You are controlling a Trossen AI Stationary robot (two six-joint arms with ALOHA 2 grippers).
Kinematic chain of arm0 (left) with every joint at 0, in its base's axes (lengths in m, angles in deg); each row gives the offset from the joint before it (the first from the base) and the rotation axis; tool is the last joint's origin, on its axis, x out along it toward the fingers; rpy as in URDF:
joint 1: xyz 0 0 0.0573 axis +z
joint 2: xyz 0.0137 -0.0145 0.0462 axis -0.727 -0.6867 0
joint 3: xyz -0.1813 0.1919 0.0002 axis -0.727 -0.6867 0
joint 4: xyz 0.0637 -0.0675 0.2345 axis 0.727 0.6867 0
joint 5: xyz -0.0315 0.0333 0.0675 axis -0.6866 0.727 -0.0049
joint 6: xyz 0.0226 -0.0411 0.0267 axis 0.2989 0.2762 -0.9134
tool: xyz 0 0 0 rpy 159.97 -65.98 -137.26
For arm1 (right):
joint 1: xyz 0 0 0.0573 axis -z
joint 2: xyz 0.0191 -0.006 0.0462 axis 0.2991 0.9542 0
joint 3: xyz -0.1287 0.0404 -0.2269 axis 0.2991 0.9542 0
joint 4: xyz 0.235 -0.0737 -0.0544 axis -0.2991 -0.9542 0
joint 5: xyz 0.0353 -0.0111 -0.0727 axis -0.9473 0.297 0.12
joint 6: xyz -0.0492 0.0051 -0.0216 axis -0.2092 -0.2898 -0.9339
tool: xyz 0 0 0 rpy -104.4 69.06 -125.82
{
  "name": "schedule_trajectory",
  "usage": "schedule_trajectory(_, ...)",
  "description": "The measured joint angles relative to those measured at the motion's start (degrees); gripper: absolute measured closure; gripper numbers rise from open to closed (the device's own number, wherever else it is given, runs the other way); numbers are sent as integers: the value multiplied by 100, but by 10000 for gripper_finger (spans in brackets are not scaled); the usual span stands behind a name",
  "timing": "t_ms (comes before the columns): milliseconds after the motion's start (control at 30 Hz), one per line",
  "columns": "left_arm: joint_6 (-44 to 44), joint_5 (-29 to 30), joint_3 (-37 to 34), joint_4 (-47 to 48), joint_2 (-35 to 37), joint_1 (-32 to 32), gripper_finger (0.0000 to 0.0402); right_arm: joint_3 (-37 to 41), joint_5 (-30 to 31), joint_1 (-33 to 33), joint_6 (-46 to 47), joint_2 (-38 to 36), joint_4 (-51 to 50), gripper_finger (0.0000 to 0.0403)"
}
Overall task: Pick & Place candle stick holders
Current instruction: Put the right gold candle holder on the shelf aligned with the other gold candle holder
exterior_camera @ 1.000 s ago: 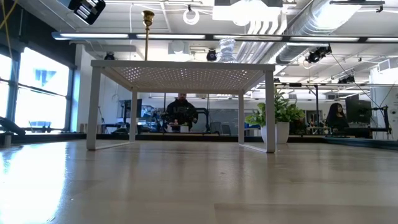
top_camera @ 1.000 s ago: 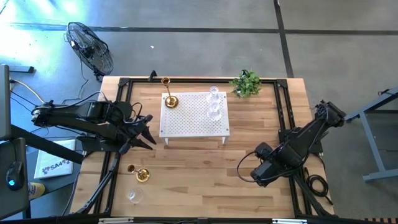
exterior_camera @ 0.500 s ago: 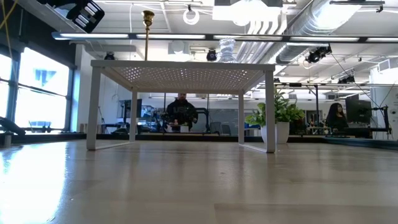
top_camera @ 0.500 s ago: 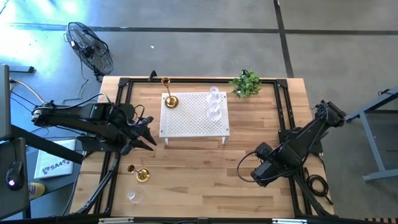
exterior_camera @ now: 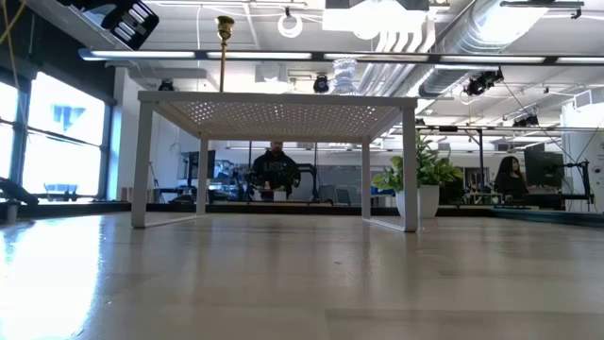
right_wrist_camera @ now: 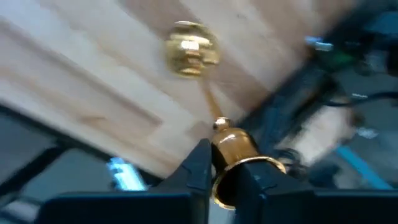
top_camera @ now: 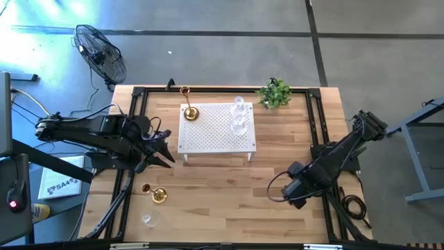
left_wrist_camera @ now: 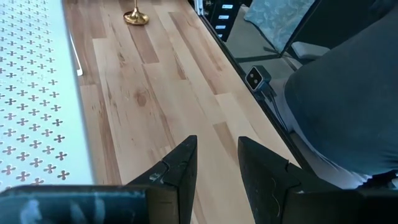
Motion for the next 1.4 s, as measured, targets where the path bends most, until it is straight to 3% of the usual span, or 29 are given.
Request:
schedule_trajectory(67, 2, -2, 0, -40, 0, 0, 289, -63, 10, 0, -70, 14, 2, 387)
schedule_trajectory(767, 206, -11, -4, -247, 0, 0, 289, -205, 242, -23, -286, 35, 1, 388)
schedule_trajectory(1100, -447, 1, -4, -796, 0, -1, 289, -1218, 1702, -76, -754, 46, 276, 388)
schedule_trajectory(1233, -914, -3, -4, -973, -83, -1, 289, -1388, 2156, -66, -1306, 43, 613, 388)
schedule_trajectory(1400, -903, -45, -4, -1335, -527, 0, 289, -1482, 2689, 87, -2130, 35, 1189, 389)
